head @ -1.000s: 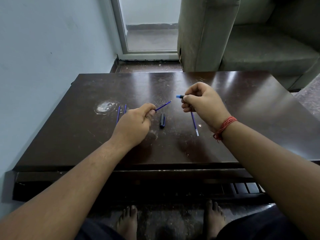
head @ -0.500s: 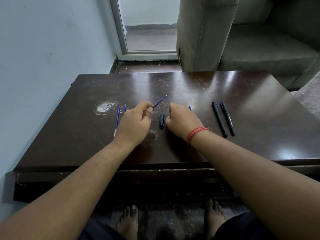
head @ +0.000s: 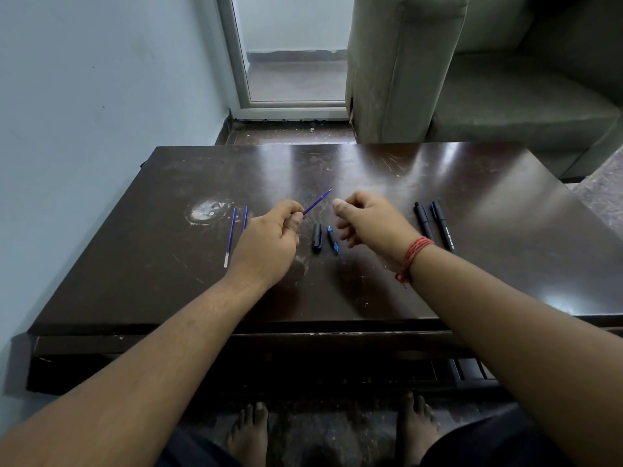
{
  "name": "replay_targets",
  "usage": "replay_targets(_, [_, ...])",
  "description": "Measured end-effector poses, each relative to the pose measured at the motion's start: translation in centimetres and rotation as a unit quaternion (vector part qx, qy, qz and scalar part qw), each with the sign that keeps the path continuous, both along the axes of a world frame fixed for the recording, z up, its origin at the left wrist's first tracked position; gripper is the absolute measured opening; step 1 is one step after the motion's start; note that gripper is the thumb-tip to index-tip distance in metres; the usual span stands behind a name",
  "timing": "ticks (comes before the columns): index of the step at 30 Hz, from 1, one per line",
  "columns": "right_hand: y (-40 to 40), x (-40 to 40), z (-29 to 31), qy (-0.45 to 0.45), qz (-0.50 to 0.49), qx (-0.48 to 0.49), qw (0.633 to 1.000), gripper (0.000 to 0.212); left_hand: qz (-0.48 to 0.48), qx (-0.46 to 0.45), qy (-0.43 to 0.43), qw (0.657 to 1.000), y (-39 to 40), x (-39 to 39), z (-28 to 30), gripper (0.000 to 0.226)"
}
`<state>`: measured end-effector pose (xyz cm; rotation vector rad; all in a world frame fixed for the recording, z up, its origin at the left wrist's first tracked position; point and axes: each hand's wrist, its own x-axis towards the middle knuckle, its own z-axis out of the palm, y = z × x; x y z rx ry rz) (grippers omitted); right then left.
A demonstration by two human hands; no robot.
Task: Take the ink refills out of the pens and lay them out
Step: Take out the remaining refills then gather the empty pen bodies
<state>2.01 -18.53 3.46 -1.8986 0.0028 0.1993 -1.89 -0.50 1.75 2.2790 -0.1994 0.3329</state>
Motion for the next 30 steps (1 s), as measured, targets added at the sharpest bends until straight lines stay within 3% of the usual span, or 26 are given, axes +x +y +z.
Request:
replay_targets(4, [2.1,-1.5,0.1,0.043,0.016,0.163,0.986,0.016,-0.013,-0.001,-0.01,1.0,-0.8,-0.3,-0.3,0.015])
replay_targets(7, [2.8,-1.9,0.4,0.041,0.001,0.21,0.977,0.008,-0.018,0.002,-0.018,1.0,-1.0,-0.5,-0.2,0.015])
replay_targets(20, [2.8,-1.9,0.4,0.028,-0.034,0.256,0.966,0.008,-0.022,0.009,-0.029,0.999,-0.9,-0.5,-0.3,0.015])
replay_targets(26, [-0.7,1.1,2.4,-0.025,-0.172,0.326,0.929,0.02,-0.02,0.003,-0.014,1.0,-0.2,0.0,-0.4,0.017])
replay_targets(28, [-2.5,2.0,2.7,-0.053,-0.22,0.307,0.924,0.018,-0.006,0.006,-0.013,1.0,0.3,0.2,0.0,0.019])
replay_targets(30, [-3.5,1.9,2.4,-0.076,-0.217,0.223,0.947,0.016,0.024,-0.004,-0.015,1.0,1.2,0.6,0.6,0.02])
